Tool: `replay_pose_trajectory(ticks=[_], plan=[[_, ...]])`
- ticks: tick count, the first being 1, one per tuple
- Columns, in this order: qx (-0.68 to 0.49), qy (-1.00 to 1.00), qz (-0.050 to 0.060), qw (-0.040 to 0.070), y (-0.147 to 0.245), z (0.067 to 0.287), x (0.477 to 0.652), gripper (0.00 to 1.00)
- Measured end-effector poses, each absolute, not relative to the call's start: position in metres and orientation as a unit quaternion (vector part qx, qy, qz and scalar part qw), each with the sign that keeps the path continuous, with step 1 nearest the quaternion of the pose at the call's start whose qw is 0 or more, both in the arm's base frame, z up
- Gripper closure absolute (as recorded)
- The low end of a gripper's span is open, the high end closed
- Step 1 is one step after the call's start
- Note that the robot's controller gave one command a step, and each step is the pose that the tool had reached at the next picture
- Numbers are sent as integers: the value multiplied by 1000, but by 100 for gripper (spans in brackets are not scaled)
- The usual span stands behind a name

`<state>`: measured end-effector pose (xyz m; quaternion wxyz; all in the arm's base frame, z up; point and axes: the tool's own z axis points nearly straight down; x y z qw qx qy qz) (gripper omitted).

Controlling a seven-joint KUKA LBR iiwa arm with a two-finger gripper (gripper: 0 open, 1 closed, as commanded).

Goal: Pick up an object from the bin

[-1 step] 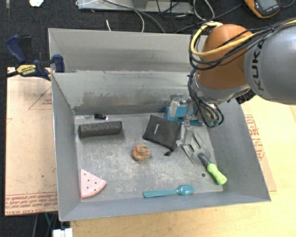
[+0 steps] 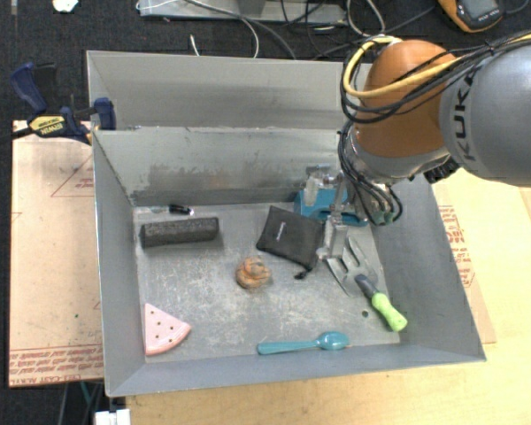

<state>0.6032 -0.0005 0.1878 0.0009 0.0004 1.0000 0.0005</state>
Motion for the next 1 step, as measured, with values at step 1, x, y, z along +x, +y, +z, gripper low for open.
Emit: replay_pose_trajectory(ticks=[1], plan=[[-21, 1000, 0, 4, 9, 134, 609, 0]])
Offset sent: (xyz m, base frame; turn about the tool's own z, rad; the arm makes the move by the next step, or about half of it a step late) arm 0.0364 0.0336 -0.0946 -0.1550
